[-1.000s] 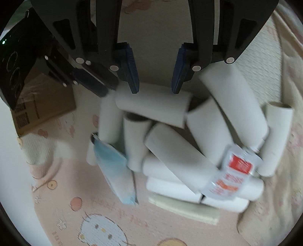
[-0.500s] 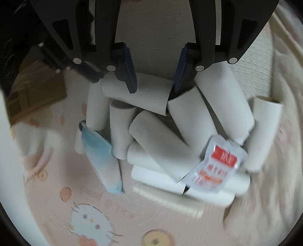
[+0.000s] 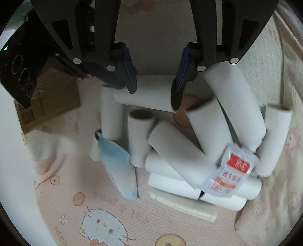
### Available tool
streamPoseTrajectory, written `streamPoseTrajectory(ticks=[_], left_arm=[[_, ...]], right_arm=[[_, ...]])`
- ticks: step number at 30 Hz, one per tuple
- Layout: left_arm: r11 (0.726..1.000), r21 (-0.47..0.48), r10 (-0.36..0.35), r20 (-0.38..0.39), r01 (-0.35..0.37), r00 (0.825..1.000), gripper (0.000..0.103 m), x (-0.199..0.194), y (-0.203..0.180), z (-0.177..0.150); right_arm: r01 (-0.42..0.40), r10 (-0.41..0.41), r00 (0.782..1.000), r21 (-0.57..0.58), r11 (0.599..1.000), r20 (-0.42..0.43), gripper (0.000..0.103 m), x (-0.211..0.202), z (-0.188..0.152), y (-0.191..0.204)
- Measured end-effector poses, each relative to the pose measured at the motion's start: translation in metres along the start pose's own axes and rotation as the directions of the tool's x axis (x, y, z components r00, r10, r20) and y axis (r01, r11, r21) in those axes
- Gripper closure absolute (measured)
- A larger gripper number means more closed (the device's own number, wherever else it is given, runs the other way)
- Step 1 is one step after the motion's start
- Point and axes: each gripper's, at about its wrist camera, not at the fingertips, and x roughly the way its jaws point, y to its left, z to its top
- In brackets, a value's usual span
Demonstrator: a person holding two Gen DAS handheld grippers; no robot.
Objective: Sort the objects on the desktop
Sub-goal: 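Move both grippers over the pile of white cardboard tubes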
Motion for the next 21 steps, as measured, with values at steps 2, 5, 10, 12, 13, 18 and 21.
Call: streamPoseTrajectory(ticks=[2, 5, 10, 12, 13, 18, 21], left_arm=[[1.0, -0.001, 0.0, -0.011, 0.0, 1.0, 0.06, -0.001, -0.002, -0.005], [1.0, -0.007, -0.011, -0.028, 0.011, 1.0, 0.06, -0.002, -0.001, -0.011], [1.0, 0.011, 0.016, -0.048, -0.015, 0.999, 0.06, 0.0, -0.002, -0.021], [0.998, 0.035, 0.049, -0.046, -0.047, 0.998, 0.06, -0.001, -0.005, -0.023], [0.997, 0.045, 0.063, -0.041, -0.062, 0.997, 0.06, -0.003, -0.005, -0.023], [0.983, 0.122, 0.134, 0.039, -0.138, 0.99, 0.06, -0.022, -0.012, -0.015], [0.978, 0.15, 0.137, 0.078, -0.148, 0.987, 0.067, -0.027, -0.013, -0.005]], right_arm=[[0.047, -0.047, 0.999, -0.031, 0.998, 0.005, 0.085, -0.003, -0.005, 0.005], [0.064, -0.064, 0.998, -0.003, 0.998, -0.003, 0.085, -0.006, -0.009, -0.004], [0.057, -0.057, 0.998, 0.119, 0.991, -0.009, 0.085, -0.011, -0.016, -0.026], [0.064, -0.06, 0.998, 0.136, 0.989, -0.03, 0.085, -0.007, -0.02, -0.029], [0.065, -0.061, 0.997, 0.141, 0.988, -0.037, 0.085, -0.006, -0.021, -0.03], [0.069, -0.061, 0.996, 0.136, 0.988, -0.062, 0.085, -0.001, -0.026, -0.026], [0.081, -0.072, 0.995, 0.115, 0.99, -0.074, 0.085, 0.002, -0.027, -0.023]])
